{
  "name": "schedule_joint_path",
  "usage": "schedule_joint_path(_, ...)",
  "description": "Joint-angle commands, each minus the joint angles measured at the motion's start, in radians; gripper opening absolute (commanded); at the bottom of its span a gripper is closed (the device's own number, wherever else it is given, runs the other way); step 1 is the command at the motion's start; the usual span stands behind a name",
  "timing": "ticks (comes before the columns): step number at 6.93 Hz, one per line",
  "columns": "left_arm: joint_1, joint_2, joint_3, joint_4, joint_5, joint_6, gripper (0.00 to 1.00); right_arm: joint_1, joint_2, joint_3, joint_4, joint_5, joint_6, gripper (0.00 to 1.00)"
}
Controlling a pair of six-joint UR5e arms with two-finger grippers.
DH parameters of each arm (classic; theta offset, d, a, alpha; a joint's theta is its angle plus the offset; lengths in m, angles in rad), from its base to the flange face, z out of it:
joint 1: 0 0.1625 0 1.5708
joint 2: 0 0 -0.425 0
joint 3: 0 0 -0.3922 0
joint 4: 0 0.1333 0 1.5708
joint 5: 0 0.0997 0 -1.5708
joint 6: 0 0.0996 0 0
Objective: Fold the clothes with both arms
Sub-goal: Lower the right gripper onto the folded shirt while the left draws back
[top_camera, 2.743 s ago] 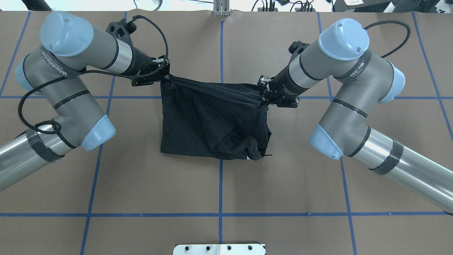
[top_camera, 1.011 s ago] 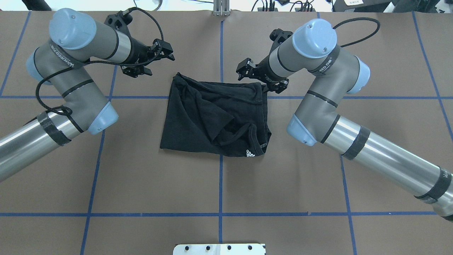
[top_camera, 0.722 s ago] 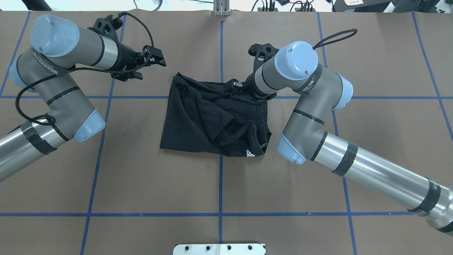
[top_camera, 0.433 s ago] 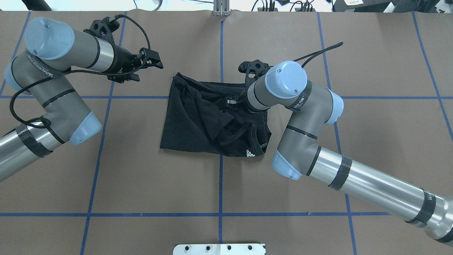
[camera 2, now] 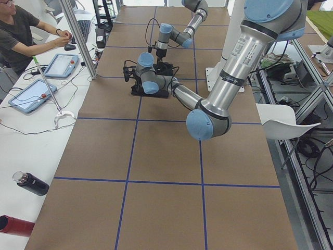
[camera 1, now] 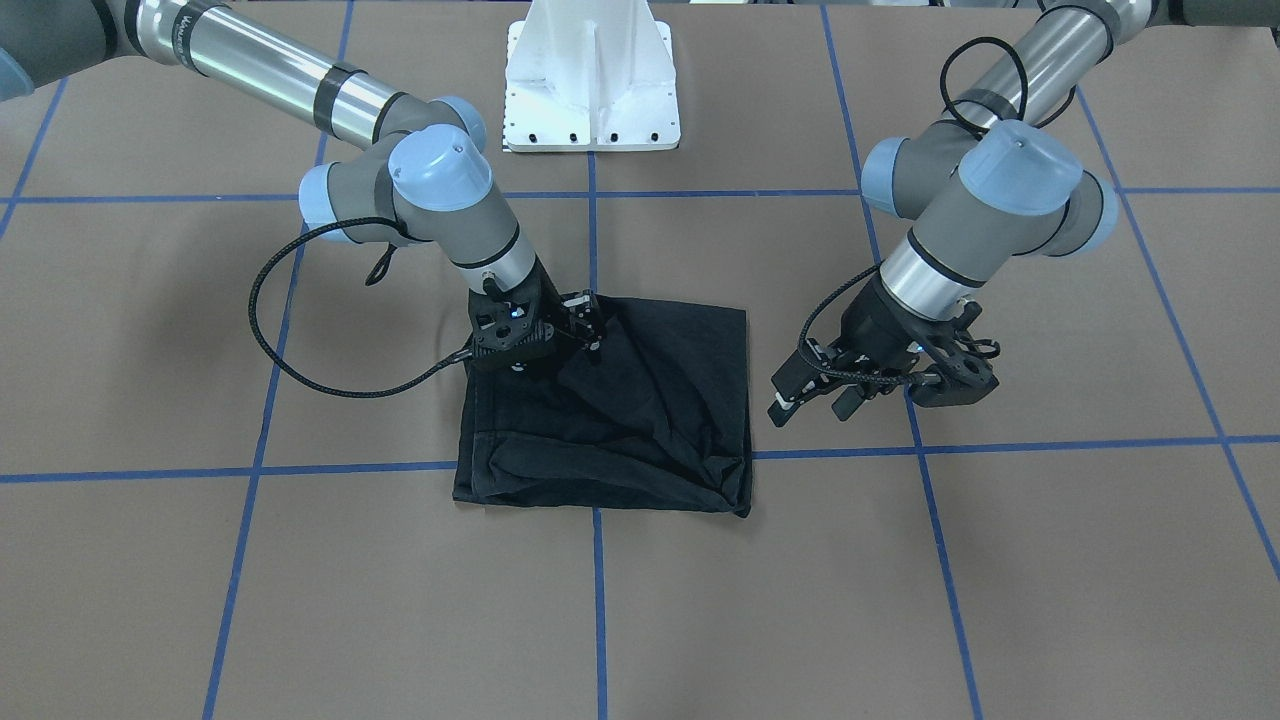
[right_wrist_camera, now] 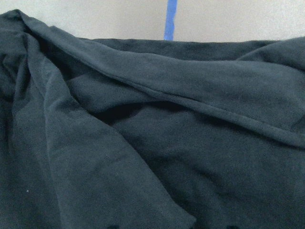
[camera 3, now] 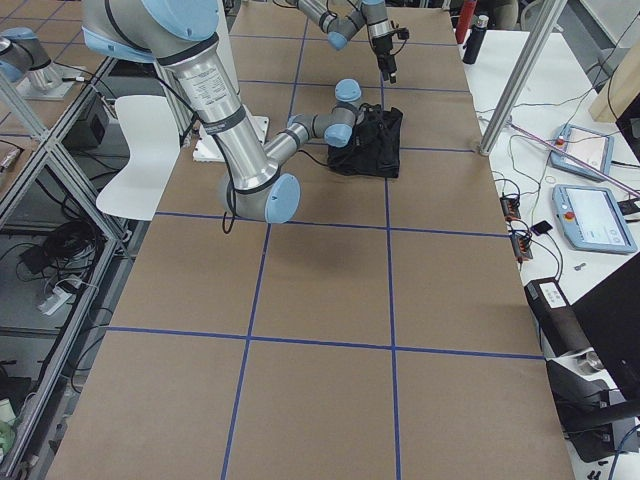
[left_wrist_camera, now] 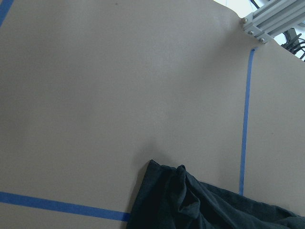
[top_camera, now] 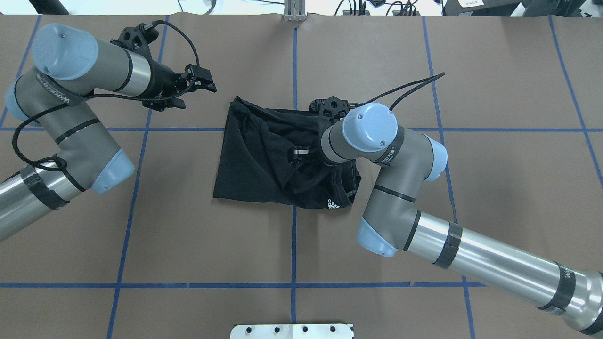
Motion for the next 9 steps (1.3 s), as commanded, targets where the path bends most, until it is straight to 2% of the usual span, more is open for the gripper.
schedule_joint_path(1, 0.000, 0.000, -0.001, 0.000, 0.000, 0.000, 1.00, -0.008, -0.002, 0.001, 0.000, -0.006, 0.000, 0.10)
schedule_joint_path(2, 0.000, 0.000, -0.001, 0.000, -0.001, 0.000, 1.00, -0.008, -0.015, 0.022, -0.002, -0.003, -0.002, 0.00)
schedule_joint_path(4, 0.000, -0.001, -0.003, 0.002, 0.002, 0.000, 1.00, -0.008, -0.045, 0.067, -0.006, 0.009, -0.023, 0.00)
schedule_joint_path(8, -0.003, -0.009, -0.003, 0.005, 0.002, 0.000, 1.00, 0.065, -0.043, 0.061, -0.008, 0.010, -0.126, 0.00)
schedule_joint_path(9, -0.003, -0.008, -0.003, 0.005, 0.002, 0.000, 1.00, 0.060, -0.039, 0.065, -0.005, 0.010, -0.126, 0.39)
